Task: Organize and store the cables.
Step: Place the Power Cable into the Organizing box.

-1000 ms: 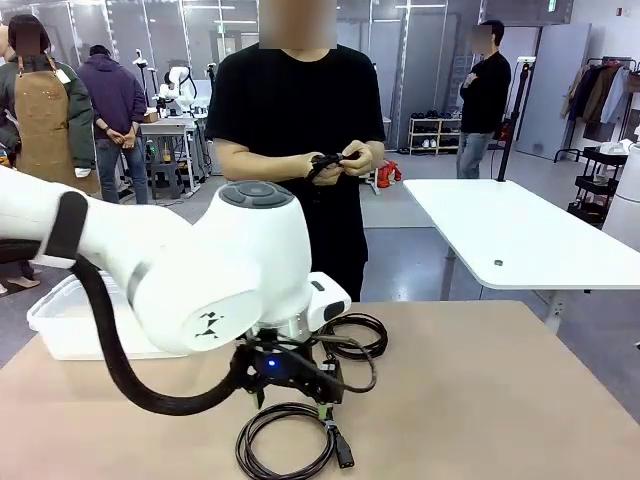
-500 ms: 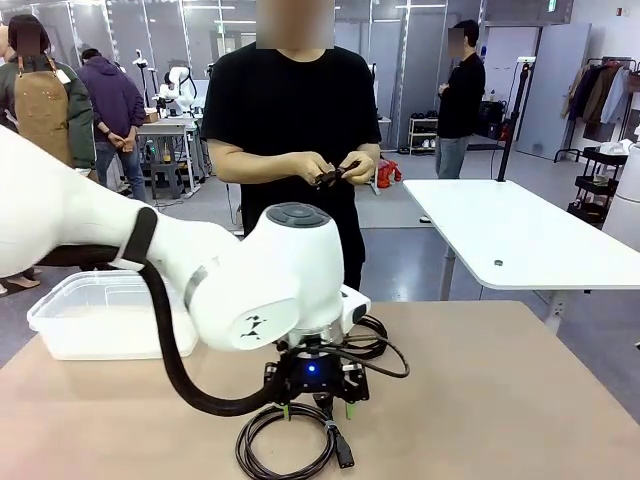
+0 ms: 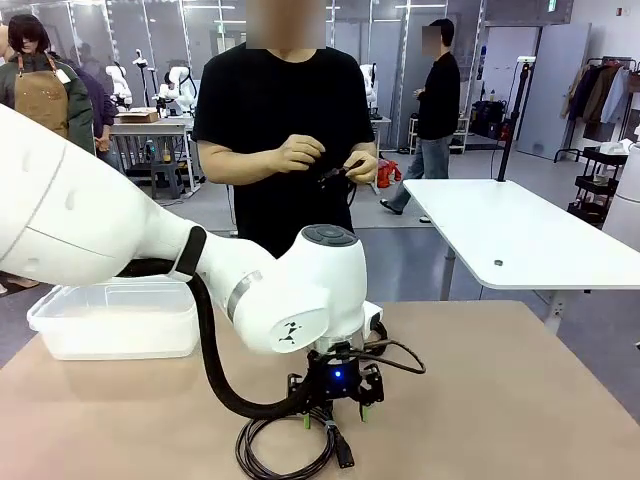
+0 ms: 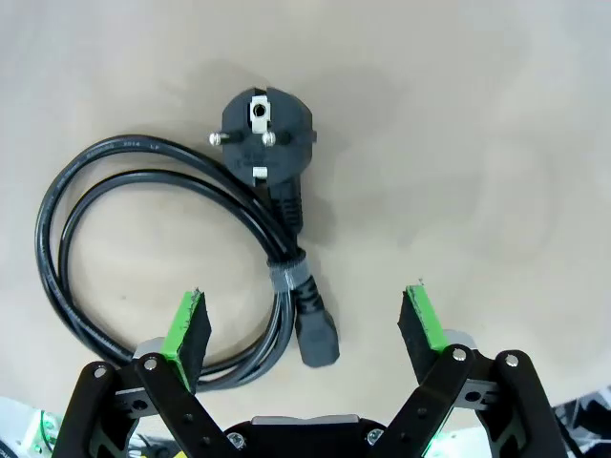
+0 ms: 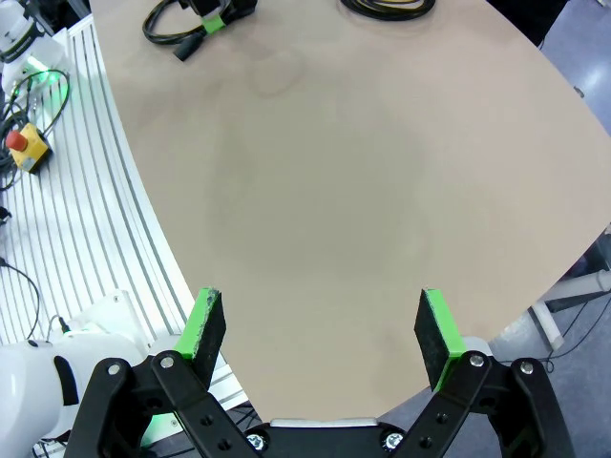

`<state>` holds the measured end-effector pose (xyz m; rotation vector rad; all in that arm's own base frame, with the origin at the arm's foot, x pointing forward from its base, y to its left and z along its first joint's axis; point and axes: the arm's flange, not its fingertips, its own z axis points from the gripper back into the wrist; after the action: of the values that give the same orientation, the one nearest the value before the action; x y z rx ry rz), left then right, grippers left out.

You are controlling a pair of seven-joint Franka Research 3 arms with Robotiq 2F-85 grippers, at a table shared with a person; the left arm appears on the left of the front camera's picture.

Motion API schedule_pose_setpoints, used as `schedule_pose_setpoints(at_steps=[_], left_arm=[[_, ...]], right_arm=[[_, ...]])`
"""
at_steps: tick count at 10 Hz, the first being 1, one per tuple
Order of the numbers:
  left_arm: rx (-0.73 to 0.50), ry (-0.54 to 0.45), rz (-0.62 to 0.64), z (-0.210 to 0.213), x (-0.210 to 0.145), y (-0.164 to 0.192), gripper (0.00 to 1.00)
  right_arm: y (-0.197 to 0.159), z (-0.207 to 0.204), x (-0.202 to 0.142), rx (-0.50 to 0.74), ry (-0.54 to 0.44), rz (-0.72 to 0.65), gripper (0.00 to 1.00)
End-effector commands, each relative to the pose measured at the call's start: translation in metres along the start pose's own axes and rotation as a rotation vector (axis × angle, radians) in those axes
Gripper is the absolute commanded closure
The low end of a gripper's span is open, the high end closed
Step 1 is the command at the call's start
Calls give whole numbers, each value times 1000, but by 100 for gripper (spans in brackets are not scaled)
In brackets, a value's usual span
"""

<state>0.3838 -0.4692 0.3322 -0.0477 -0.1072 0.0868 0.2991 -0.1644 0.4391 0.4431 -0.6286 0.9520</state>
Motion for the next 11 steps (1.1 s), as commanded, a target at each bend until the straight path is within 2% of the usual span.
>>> schedule_pose_setpoints(at_steps=[1,3,7,8,9,10,11], left_arm=[[15,-38,20,-9,-1,-14,0],[-1,-53,14,-22,2,-12,0],[9,1,8,-30,3,-10,0],[20,-20,-2,-31,3,-10,34],[25,-22,-3,-31,3,-9,60],[32,-25,-4,-31,3,-10,94],[35,-25,-6,-31,3,-10,100]], right_arm=[[0,1,-1,4,-10,5,0],[0,1,-1,4,-10,5,0],[0,1,-1,4,-10,5,0],[0,1,-1,4,-10,5,0],[0,1,-1,4,-10,5,0],[0,1,-1,4,-10,5,0],[0,1,-1,4,-10,5,0]])
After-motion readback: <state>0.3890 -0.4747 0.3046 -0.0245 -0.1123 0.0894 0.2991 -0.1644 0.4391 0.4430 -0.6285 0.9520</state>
